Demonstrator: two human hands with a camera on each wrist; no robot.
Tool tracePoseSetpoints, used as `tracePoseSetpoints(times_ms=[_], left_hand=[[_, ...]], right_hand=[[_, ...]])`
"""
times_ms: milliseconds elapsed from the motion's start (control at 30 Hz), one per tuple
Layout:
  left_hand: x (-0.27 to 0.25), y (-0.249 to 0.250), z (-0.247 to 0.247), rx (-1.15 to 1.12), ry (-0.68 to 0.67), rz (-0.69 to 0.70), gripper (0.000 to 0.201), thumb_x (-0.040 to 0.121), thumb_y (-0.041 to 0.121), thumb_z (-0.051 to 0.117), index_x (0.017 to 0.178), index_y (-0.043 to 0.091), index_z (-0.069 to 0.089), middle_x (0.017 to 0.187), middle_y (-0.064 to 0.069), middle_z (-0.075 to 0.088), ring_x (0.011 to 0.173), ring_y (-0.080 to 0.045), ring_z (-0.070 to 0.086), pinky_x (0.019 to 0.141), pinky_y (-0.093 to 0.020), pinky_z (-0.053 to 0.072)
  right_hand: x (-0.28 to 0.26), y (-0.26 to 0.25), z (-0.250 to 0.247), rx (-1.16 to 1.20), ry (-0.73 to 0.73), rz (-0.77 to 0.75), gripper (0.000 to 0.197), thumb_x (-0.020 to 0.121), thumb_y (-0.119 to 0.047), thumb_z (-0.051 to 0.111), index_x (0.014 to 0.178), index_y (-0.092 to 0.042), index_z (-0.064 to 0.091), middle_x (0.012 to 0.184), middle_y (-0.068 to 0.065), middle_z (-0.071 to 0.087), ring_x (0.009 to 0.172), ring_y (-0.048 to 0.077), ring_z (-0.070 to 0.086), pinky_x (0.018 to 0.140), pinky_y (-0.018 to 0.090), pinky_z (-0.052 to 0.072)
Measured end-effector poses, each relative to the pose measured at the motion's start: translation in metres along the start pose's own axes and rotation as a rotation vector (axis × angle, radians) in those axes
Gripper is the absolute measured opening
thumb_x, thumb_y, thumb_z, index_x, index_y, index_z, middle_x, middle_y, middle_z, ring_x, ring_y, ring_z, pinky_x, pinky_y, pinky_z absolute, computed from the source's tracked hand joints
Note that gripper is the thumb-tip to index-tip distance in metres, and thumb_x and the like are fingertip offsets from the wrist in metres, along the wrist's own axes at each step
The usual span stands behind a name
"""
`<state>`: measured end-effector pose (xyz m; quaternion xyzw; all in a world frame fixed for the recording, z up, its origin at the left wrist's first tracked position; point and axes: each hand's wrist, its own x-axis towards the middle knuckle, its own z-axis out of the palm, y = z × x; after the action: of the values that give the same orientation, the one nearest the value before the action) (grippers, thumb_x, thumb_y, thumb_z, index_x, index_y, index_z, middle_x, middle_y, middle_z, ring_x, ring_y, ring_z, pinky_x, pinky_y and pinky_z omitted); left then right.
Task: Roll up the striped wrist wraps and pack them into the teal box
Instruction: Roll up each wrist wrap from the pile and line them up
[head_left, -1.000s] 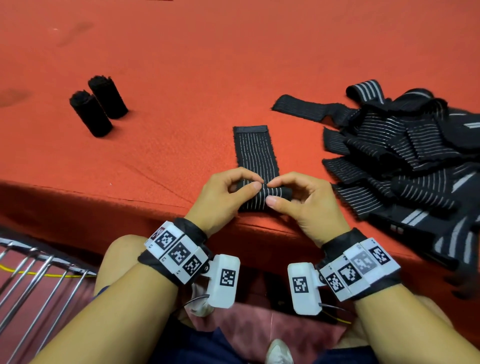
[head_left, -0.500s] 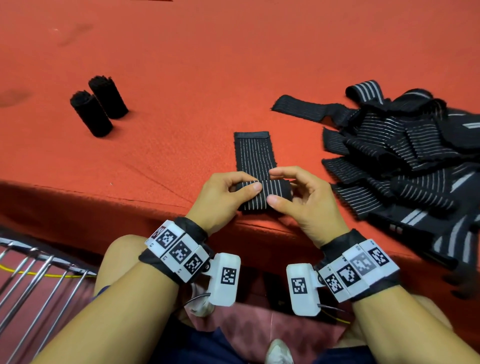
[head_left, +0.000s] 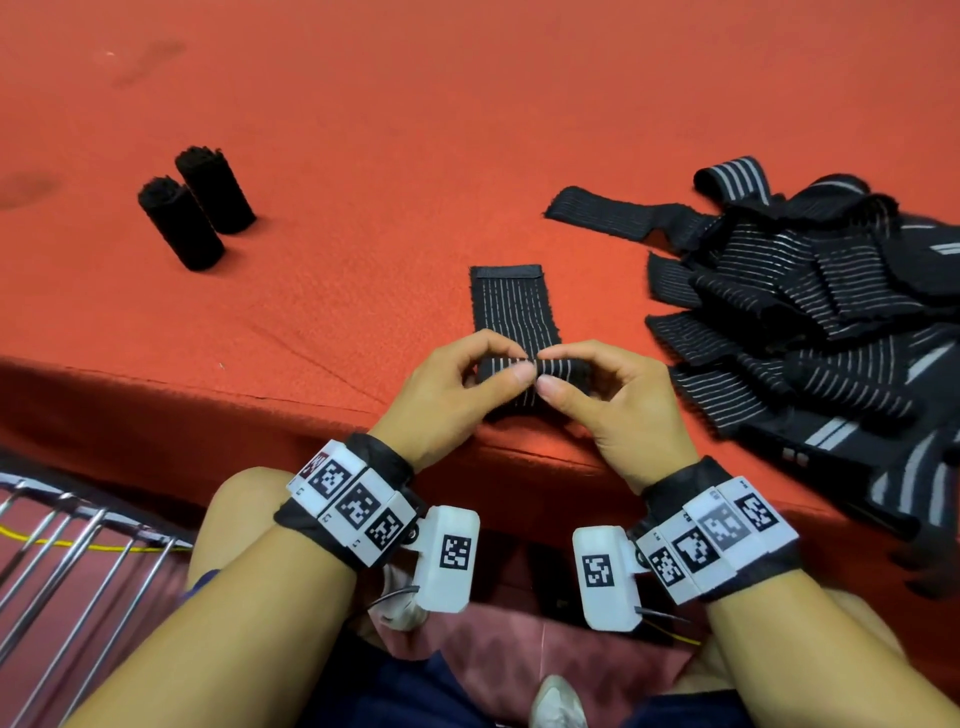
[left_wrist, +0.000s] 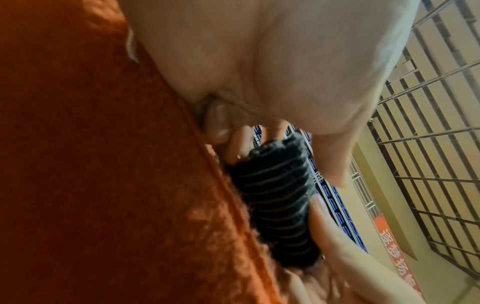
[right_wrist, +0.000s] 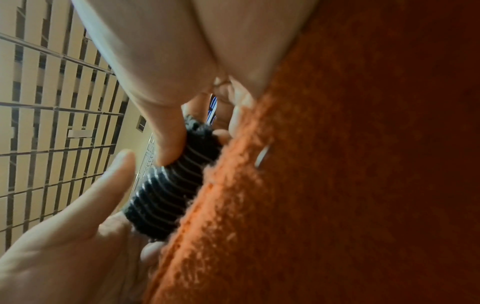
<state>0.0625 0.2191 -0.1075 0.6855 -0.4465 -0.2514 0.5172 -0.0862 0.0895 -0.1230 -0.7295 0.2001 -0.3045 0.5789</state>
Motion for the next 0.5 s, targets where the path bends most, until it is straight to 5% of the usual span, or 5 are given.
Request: tracePoseSetpoints(times_ms=[67, 133, 233, 400, 500], left_hand=[[-0.001, -0.0028, -0.002, 0.005, -0.025, 0.039, 0.034, 0.079, 0.048, 0.074, 0.103, 0.026, 0.067, 0.09, -0.003, 0.068, 0.075, -0.022, 0.058, 0.072, -0.035, 0.05], [-0.001, -0.0063, -0.0021, -0.043, -0.03, 0.035, 0.029, 0.083, 0.029, 0.081, 0.104, 0.016, 0.066, 0.08, 0.008, 0.063, 0.068, -0.006, 0.053, 0.064, -0.022, 0.046], [-0.0011, -0.0048, 0.0, -0.07, -0.005, -0.01, 0.012, 0.09, 0.015, 0.075, 0.099, 0.01, 0.069, 0.075, 0.016, 0.064, 0.066, 0.002, 0.055, 0.065, -0.014, 0.043], [0.0, -0.0028, 0.0, -0.03, 0.036, -0.062, 0.021, 0.09, 0.037, 0.069, 0.091, 0.017, 0.075, 0.086, -0.008, 0.074, 0.077, -0.012, 0.064, 0.077, -0.043, 0.053], [-0.0002, -0.0007, 0.0003, 0.001, 0.041, -0.058, 0.019, 0.092, 0.043, 0.068, 0.09, 0.025, 0.075, 0.084, -0.014, 0.071, 0.071, -0.014, 0.059, 0.074, -0.046, 0.052]], right_hand=[[0.0004, -0.0015, 0.0015, -0.003, 0.029, -0.002, 0.014, 0.085, -0.019, 0.08, 0.098, -0.021, 0.077, 0.088, 0.001, 0.076, 0.078, 0.012, 0.065, 0.075, 0.04, 0.054], [0.0006, -0.0028, 0.0039, -0.027, 0.036, 0.009, 0.01, 0.085, -0.029, 0.079, 0.094, -0.025, 0.077, 0.087, 0.005, 0.076, 0.077, 0.015, 0.065, 0.074, 0.045, 0.055], [0.0003, -0.0054, 0.0045, -0.03, 0.022, 0.025, 0.008, 0.087, -0.029, 0.078, 0.094, -0.029, 0.076, 0.091, 0.008, 0.075, 0.078, 0.017, 0.064, 0.073, 0.049, 0.055], [-0.0022, -0.0083, 0.0001, 0.031, -0.082, 0.028, 0.037, 0.08, -0.009, 0.083, 0.113, -0.02, 0.071, 0.105, 0.007, 0.072, 0.088, 0.013, 0.066, 0.082, 0.035, 0.057], [-0.0007, -0.0068, 0.0, 0.014, -0.088, 0.026, 0.028, 0.083, -0.016, 0.082, 0.108, -0.026, 0.073, 0.091, 0.005, 0.072, 0.077, 0.015, 0.062, 0.068, 0.037, 0.054]])
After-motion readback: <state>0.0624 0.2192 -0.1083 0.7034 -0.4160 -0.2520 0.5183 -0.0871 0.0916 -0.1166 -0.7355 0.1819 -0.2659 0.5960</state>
